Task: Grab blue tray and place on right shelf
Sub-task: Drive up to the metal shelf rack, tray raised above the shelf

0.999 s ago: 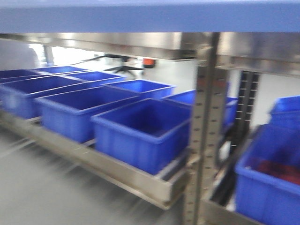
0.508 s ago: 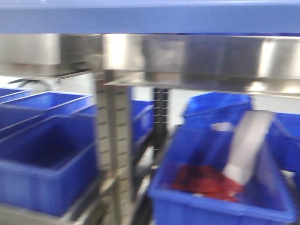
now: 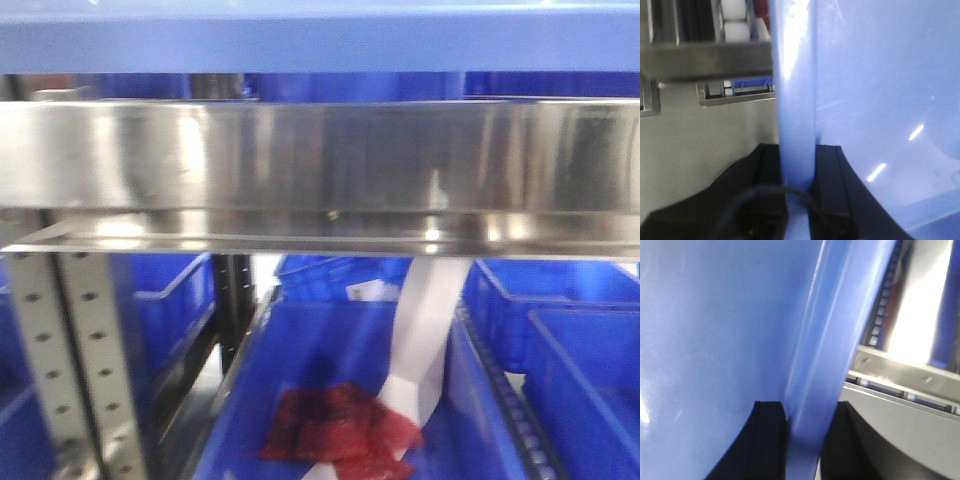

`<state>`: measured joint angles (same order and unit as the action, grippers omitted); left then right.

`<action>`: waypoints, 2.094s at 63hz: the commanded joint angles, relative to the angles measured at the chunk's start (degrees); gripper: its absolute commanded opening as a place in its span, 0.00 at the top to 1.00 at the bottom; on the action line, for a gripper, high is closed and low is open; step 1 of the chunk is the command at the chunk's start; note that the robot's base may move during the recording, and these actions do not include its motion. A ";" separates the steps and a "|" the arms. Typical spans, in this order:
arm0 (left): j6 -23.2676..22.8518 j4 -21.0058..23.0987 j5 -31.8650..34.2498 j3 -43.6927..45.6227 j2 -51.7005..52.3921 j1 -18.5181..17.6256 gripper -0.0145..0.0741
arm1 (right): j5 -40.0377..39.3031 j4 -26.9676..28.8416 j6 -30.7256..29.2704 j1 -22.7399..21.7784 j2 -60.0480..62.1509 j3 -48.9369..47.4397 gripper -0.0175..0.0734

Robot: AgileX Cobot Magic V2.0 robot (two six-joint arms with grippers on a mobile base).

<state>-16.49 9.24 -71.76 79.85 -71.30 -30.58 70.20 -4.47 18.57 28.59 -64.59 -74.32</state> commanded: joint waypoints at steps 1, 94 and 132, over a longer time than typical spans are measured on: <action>1.64 0.49 -4.91 1.87 1.54 -0.50 0.89 | -1.79 -2.25 -2.47 0.11 1.22 -1.88 0.75; 1.64 0.49 -3.06 1.87 1.09 -0.50 0.89 | -1.81 -2.25 -2.47 0.11 1.22 -1.88 0.75; 3.67 0.25 -2.83 6.14 -3.26 1.94 0.89 | -7.68 -2.20 -2.52 -0.16 -0.77 -5.59 0.75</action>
<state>-15.17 9.14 -71.76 82.08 -74.47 -29.52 68.24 -5.52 18.23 28.59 -65.14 -75.53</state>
